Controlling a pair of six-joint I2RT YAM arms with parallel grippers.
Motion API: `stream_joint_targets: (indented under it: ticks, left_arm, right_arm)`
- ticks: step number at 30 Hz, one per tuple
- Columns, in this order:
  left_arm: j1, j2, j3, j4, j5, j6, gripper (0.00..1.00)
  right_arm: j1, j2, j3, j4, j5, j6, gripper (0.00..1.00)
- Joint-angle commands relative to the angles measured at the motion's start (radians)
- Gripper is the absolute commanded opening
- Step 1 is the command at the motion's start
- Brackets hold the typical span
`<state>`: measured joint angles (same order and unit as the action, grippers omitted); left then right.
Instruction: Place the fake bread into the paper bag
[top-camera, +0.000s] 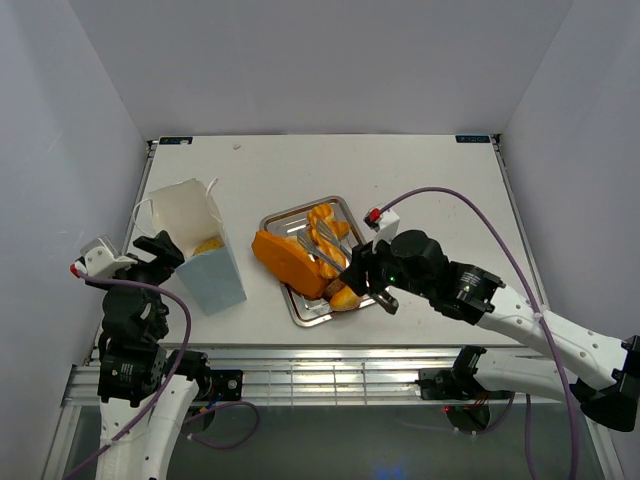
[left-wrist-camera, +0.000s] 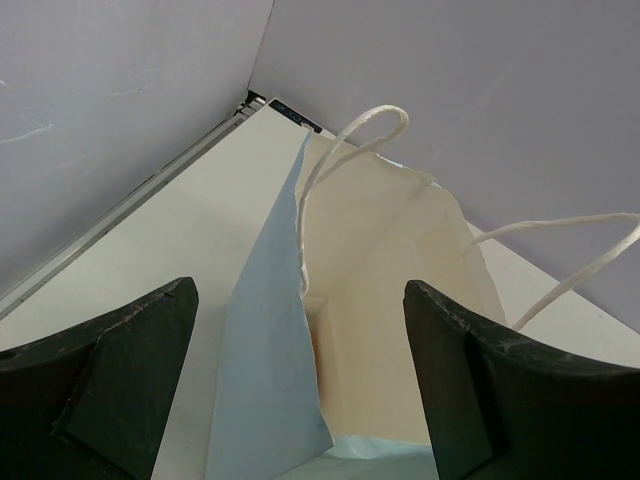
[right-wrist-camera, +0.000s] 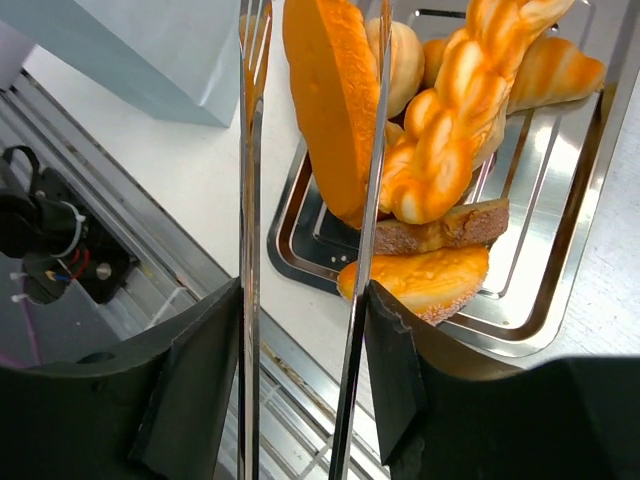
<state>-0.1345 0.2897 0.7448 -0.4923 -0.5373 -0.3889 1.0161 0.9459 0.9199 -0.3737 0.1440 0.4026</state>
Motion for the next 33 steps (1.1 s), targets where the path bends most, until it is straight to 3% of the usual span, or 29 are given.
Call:
stream_joint_targets:
  ticks: [1,14,33]
  left_arm:
    - [-0.008,0.003,-0.010,0.009,0.019,0.010,0.94]
    - [-0.025,0.006,-0.012,0.011,0.017,0.010,0.94]
    - [-0.036,-0.009,-0.012,0.014,0.016,0.012,0.95]
  right_arm:
    - [0.004,0.042,-0.004,0.024,0.009,-0.071,0.56]
    - [0.003,0.309,0.095,0.022,0.040,-0.171,0.60]
    - [-0.014,0.470,0.211,0.024,-0.021,-0.229,0.61]
